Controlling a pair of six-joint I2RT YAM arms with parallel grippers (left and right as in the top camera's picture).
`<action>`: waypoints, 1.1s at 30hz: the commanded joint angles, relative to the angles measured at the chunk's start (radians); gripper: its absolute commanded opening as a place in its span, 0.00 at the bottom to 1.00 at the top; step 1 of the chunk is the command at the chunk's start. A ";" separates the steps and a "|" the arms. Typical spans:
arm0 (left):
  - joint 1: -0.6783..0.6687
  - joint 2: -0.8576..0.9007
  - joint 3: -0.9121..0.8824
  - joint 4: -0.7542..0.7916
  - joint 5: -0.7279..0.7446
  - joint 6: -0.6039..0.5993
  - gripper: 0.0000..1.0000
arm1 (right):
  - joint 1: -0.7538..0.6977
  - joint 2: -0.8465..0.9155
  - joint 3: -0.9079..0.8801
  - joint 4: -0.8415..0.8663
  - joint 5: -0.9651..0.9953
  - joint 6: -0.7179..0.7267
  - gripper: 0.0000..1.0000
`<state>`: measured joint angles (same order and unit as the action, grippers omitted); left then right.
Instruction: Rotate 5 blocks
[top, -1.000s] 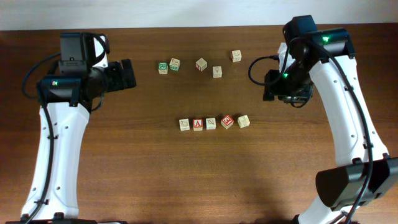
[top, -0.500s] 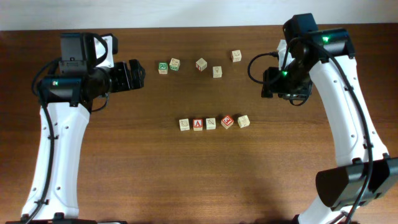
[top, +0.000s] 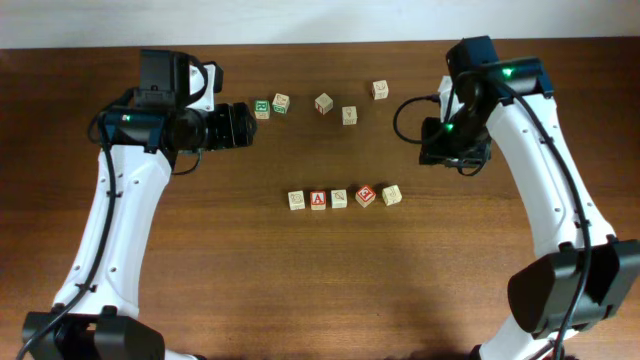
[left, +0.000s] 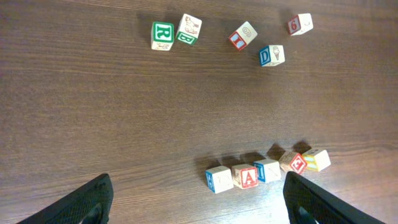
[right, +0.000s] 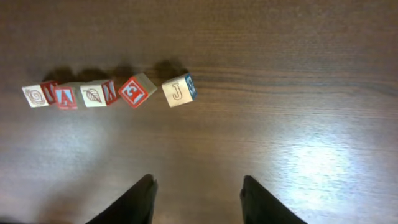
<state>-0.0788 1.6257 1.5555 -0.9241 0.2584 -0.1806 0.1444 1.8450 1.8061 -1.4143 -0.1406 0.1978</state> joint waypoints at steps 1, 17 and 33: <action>-0.002 0.019 -0.002 -0.001 0.008 -0.052 0.86 | -0.002 -0.006 -0.043 0.041 -0.006 -0.008 0.35; -0.077 0.119 -0.002 0.007 -0.018 -0.070 0.91 | -0.159 -0.004 -0.059 0.087 -0.171 -0.165 0.24; -0.157 0.132 -0.003 0.032 -0.091 -0.070 0.74 | -0.171 -0.002 -0.336 0.314 -0.171 -0.183 0.04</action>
<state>-0.2291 1.7432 1.5555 -0.8936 0.1818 -0.2401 -0.0212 1.8450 1.5059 -1.1221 -0.3054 0.0208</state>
